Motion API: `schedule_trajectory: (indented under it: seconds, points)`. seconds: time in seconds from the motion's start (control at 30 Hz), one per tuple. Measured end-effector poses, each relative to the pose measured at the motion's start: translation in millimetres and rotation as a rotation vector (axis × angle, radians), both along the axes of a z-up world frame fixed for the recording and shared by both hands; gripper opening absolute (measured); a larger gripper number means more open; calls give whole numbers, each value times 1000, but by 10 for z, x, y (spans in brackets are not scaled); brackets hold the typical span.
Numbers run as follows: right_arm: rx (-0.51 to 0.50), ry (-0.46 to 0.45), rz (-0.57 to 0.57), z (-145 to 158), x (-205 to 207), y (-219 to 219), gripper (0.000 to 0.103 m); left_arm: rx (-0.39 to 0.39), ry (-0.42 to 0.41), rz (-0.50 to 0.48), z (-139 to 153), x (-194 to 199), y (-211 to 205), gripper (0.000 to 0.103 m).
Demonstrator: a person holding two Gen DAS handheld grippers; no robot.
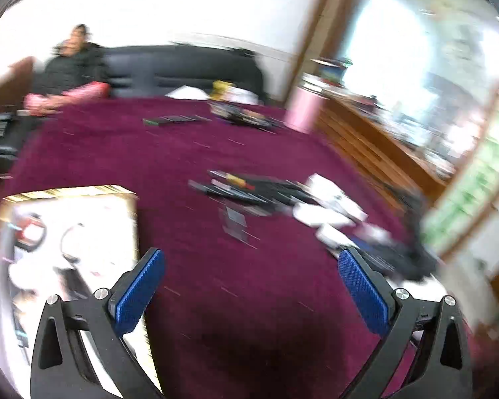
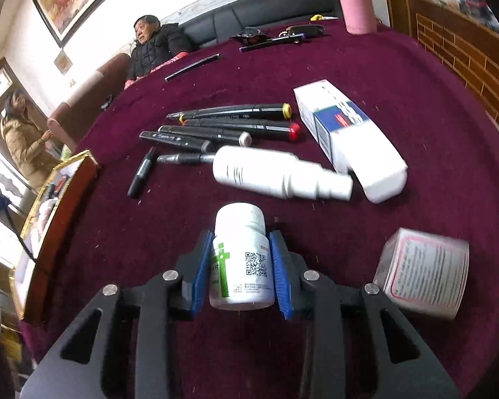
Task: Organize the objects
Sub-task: 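Grasp the white green-cross pill bottle with the right tool while left grasps a black marker, then carry pill bottle and marker into the white tray and open both tools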
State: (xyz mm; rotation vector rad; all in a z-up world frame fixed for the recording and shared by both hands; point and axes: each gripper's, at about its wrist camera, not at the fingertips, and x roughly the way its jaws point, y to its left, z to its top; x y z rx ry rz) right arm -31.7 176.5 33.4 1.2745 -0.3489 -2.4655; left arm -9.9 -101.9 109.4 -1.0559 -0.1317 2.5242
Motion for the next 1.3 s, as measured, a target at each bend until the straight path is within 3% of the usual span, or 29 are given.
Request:
schedule_trajectory:
  seconds: [0.07,0.27,0.37,0.47,0.53,0.6,0.7,0.73,0.8,0.93,1.13,1.3]
  points:
    - [-38,-3,-6,-16,69,49,32,-55,-17,70,-38,-352,-18,101]
    - [-67,7,-11,-21,87,53,32,-320,-110,46,-636,-1149,515,98]
    - [-75,12,-11,-28,80,47,32,-363,-134,23,-910,-1220,660,96]
    - [-98,11,-12,-45,64,76,32,-421,-131,-16,-1049,-1241,883,83]
    - [-108,11,-12,-47,56,85,32,-459,-132,-38,-1097,-1235,1021,62]
    - [-107,14,-11,-46,54,82,32,-437,-121,-45,-1108,-1229,1067,52]
    - [-99,20,-11,-51,53,69,32,-373,-137,-70,-1088,-1190,1113,18]
    - [-96,23,-10,-51,55,63,32,-392,-125,-78,-1088,-1162,1164,12]
    - [-90,26,-9,-54,54,57,32,-403,-107,-94,-1086,-1108,1228,12]
    - [-88,29,-11,-56,54,57,32,-308,-133,-81,-1038,-1070,1083,12]
    - [-36,41,-14,-34,51,7,32,-162,-100,-40,-703,-727,636,12]
    - [-33,26,-16,7,62,-32,31,-30,-38,25,-334,-257,34,12]
